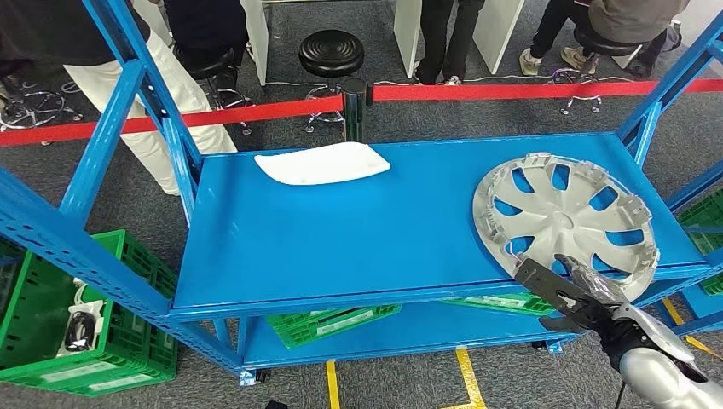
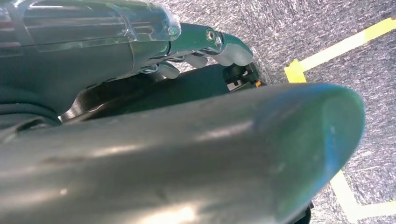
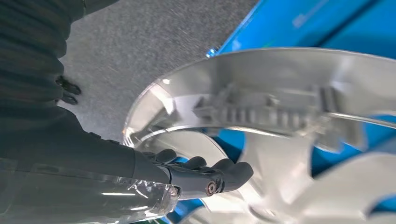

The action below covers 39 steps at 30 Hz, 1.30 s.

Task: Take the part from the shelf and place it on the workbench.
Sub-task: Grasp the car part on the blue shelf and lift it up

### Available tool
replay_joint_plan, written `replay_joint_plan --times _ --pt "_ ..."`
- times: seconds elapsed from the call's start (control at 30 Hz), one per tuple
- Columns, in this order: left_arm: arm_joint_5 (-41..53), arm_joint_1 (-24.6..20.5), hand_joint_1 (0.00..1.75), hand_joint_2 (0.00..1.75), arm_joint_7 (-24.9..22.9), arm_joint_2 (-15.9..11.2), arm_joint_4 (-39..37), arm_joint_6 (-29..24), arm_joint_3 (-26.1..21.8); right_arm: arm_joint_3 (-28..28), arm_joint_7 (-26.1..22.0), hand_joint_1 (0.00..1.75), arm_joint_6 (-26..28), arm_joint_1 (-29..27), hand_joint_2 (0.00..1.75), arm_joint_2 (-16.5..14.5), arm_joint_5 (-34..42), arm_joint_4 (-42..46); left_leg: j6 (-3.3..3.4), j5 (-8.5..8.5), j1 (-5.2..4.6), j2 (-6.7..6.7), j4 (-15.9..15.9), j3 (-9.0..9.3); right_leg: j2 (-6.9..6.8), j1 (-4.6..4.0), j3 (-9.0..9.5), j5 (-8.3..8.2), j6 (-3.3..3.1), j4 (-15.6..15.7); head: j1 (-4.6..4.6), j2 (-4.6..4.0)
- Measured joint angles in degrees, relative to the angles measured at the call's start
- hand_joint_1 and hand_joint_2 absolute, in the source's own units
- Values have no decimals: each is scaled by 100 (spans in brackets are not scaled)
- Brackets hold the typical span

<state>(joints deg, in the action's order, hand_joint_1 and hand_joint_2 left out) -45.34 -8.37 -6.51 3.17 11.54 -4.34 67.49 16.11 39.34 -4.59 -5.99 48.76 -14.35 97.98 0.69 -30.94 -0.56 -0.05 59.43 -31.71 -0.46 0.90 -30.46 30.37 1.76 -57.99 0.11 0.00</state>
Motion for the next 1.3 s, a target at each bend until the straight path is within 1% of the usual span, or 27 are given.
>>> replay_joint_plan --times 0.1,0.3,0.6,1.0,1.13,1.3 --pt "3 -1 0 0 -7 0 0 12 0 72 -26 0 -35 10 175 116 42 -85 0 0 0 4 0 1 1 0 0 0 0 0 0 0" --pt "1 -2 0 0 -18 2 0 23 0 237 -181 0 -17 106 175 220 -61 -221 0 0 1 14 0 1 1 -1 0 0 0 0 0 0" --pt "-7 -2 0 0 -24 3 0 23 2 446 -449 0 113 222 175 238 -281 -384 0 0 1 27 0 2 3 -1 0 0 0 -1 0 0" --pt "-14 -2 0 0 -24 4 0 21 0 539 -612 0 184 300 175 234 -393 -503 0 0 1 48 0 4 6 -1 0 0 0 -1 0 0" --pt "-15 -2 0 0 -24 4 0 19 0 561 -673 173 193 313 175 206 -446 -548 0 0 1 53 0 4 8 -1 0 0 -1 -1 0 0" --pt "-20 -2 0 0 -24 4 0 12 0 586 -686 175 201 330 175 179 -480 -597 1 -1 1 57 -1 5 9 -1 0 0 -1 -1 0 0"
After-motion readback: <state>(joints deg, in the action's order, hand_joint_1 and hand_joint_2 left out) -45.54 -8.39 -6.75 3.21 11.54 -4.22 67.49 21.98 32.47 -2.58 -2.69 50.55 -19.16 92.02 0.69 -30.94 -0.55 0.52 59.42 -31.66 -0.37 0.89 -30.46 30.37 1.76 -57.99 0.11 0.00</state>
